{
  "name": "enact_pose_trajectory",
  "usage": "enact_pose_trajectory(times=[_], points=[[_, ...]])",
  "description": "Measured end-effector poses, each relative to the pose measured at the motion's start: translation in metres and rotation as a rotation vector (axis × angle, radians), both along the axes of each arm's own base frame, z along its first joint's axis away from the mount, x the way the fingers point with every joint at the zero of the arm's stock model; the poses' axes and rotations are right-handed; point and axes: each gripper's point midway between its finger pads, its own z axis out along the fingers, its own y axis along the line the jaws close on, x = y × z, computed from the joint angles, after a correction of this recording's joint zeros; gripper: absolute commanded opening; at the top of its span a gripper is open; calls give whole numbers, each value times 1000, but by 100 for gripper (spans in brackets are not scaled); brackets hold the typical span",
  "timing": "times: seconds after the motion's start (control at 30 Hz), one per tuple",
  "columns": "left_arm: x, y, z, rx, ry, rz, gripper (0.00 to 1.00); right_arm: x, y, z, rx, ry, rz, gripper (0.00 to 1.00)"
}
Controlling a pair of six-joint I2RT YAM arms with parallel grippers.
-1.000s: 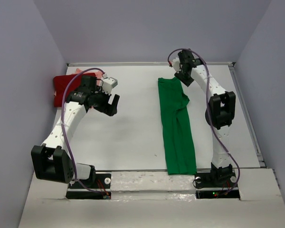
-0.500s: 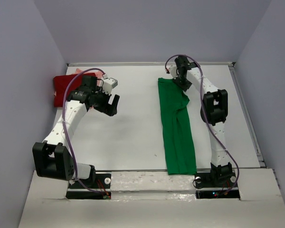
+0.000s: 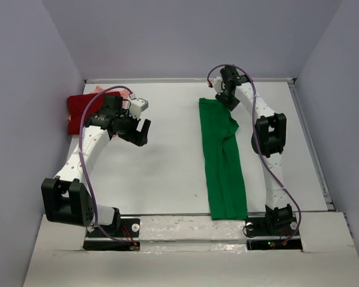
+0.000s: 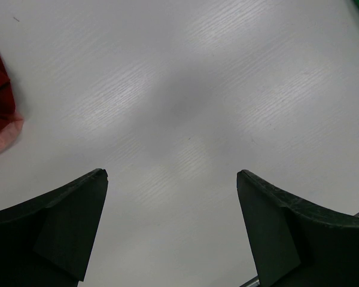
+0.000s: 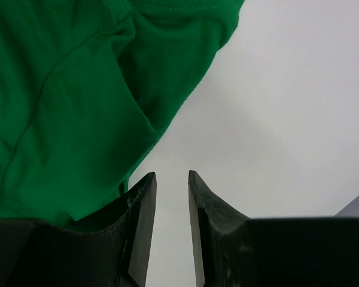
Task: Fold and stack the t-shirts
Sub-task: Rotate the tshirt 90 degrees
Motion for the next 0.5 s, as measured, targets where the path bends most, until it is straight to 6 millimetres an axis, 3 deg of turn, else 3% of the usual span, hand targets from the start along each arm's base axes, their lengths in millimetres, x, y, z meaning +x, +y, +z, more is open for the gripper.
enact_pose_trajectory(times=[0.23,0.5], points=[[0,0,0,0,0,0,99,-3,2,-20,6,47,3,33],[0,0,0,1,0,1,99,0,13,-17,28,35,17,35]])
